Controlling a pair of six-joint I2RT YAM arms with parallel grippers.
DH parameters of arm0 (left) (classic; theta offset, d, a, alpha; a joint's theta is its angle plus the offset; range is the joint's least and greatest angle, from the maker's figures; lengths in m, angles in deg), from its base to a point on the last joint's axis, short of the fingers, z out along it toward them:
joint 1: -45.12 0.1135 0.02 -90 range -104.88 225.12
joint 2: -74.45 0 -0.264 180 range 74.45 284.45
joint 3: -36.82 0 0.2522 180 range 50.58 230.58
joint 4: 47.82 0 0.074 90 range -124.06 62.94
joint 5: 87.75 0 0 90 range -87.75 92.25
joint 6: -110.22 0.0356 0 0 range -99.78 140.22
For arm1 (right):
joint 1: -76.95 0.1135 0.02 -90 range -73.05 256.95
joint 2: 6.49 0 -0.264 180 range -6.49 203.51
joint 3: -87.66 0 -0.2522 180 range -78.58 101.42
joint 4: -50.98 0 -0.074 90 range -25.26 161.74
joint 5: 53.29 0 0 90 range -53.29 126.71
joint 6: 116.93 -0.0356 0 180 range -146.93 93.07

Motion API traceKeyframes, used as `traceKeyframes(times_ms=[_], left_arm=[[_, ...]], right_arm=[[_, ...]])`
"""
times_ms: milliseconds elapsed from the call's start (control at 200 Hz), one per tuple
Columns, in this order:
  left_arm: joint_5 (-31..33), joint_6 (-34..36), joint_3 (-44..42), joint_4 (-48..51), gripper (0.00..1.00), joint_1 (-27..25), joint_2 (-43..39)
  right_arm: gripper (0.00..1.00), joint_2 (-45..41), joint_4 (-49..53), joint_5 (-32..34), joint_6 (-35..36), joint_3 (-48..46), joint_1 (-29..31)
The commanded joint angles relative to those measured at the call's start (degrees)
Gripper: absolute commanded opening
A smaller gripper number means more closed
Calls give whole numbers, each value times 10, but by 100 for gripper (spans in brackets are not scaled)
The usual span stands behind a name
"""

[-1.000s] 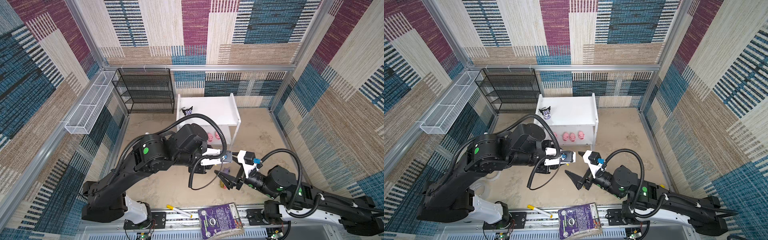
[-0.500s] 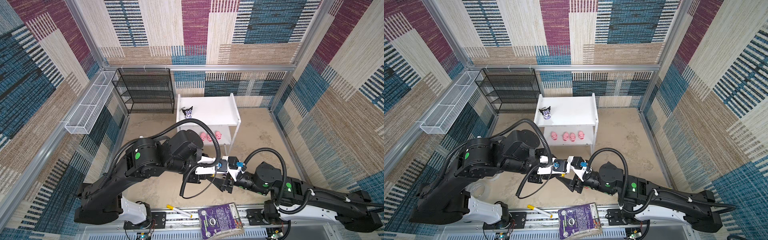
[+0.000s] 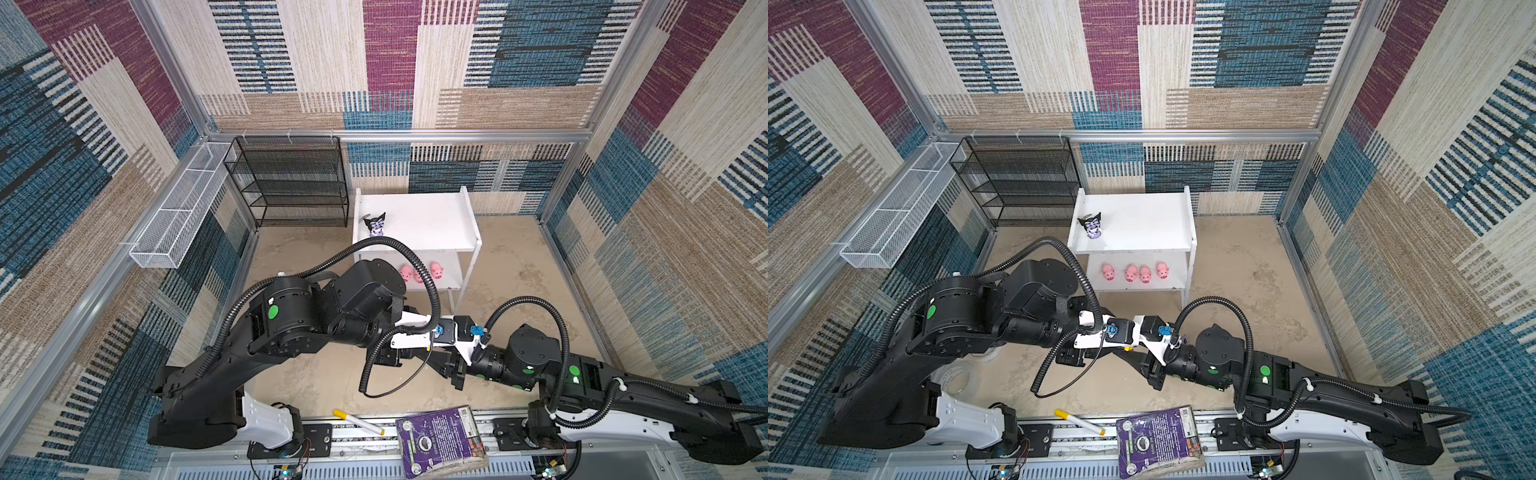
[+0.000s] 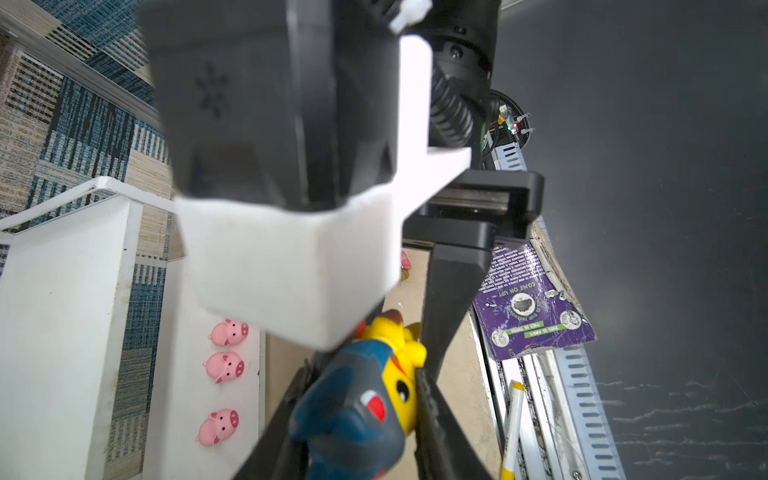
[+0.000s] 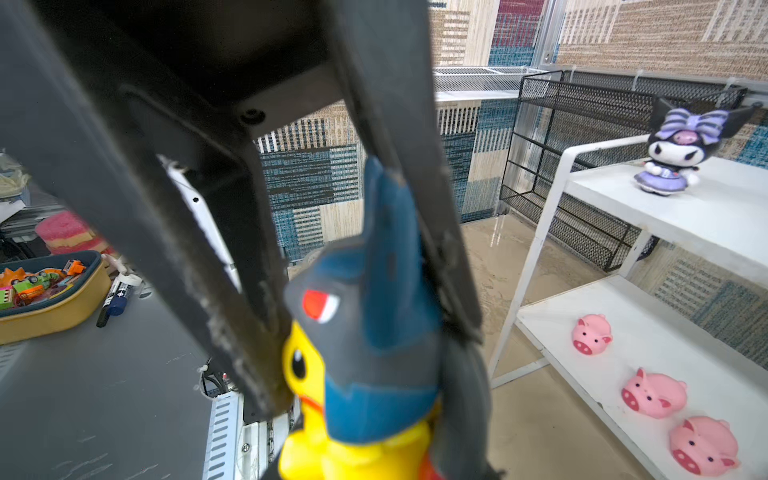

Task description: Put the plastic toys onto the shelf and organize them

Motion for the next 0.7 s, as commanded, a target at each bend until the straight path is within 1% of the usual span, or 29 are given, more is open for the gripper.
traceKeyframes(times_ms=[0, 60, 115, 215, 331, 371, 451, 516, 641, 681, 696], left_arm=[[-29, -14, 0, 10, 8, -1, 5], [-30, -14, -1, 11, 8, -1, 6], [-31, -13, -2, 10, 8, -1, 7], [-32, -14, -4, 11, 8, -1, 10], [-33, -15, -5, 12, 8, -1, 9], [-33, -15, -5, 13, 8, -1, 10], [-33, -15, -5, 13, 8, -1, 11], [-32, -15, -4, 13, 8, -1, 13], [-27, -15, 1, 12, 8, -1, 13], [-27, -17, 3, 12, 10, -1, 14], [-28, -17, 5, 12, 13, -1, 14]], right_arm=[[29, 0, -50, -7, 10, 0, 0], [31, 5, -45, -14, 13, 4, 0], [41, 7, -44, -8, 12, 4, 0], [54, 9, -44, 5, 15, 4, 0], [59, 5, -41, 21, 19, 1, 0], [58, 3, -39, 23, 20, 2, 0], [49, -1, -38, 20, 22, 2, 0], [44, -3, -38, 16, 22, 1, 0], [37, 1, -35, 9, 21, -1, 0], [36, 1, -36, 9, 20, -2, 0], [35, 1, -37, 9, 19, -3, 0]])
